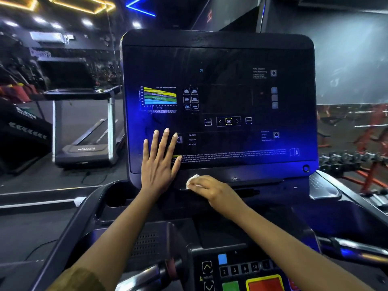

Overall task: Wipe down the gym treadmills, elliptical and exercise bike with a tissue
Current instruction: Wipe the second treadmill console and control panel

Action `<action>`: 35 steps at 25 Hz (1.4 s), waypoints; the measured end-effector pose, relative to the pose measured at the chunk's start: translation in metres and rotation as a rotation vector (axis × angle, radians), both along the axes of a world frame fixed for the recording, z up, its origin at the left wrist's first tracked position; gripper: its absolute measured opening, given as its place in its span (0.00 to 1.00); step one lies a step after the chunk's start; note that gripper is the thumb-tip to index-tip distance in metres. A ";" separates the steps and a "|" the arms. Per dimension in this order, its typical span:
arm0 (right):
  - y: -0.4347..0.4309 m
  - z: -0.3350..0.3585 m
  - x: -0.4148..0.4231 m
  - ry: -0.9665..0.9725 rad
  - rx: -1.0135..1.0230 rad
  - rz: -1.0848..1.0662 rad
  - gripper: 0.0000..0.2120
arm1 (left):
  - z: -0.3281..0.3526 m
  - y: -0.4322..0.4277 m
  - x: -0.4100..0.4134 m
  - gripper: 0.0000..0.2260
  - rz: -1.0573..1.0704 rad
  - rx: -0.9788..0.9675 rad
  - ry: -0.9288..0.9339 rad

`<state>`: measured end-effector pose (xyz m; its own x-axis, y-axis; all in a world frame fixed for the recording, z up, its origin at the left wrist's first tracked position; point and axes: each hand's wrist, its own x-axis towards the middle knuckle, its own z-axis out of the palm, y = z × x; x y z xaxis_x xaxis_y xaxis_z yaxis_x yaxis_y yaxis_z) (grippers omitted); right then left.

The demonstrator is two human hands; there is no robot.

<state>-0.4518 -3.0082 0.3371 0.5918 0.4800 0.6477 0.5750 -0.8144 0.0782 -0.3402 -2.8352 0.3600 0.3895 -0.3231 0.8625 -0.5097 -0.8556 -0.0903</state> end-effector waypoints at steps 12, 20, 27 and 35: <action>-0.125 0.015 -0.036 0.065 0.002 -0.034 0.25 | 0.008 -0.027 -0.001 0.27 0.084 -0.063 0.009; -0.052 0.102 0.054 -0.249 -0.038 0.072 0.18 | 0.019 -0.033 -0.005 0.26 0.100 -0.151 0.027; -0.050 0.064 0.060 -0.294 -0.361 0.132 0.18 | 0.016 -0.032 -0.003 0.27 0.118 -0.202 0.037; -0.069 0.115 0.069 -0.359 -0.193 0.146 0.19 | 0.015 -0.034 -0.005 0.28 0.142 -0.204 0.018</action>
<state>-0.3832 -3.0768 0.4519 0.2618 0.6744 0.6904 0.5917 -0.6773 0.4373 -0.3450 -2.8691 0.3749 0.4347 -0.0843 0.8966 -0.3832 -0.9183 0.0994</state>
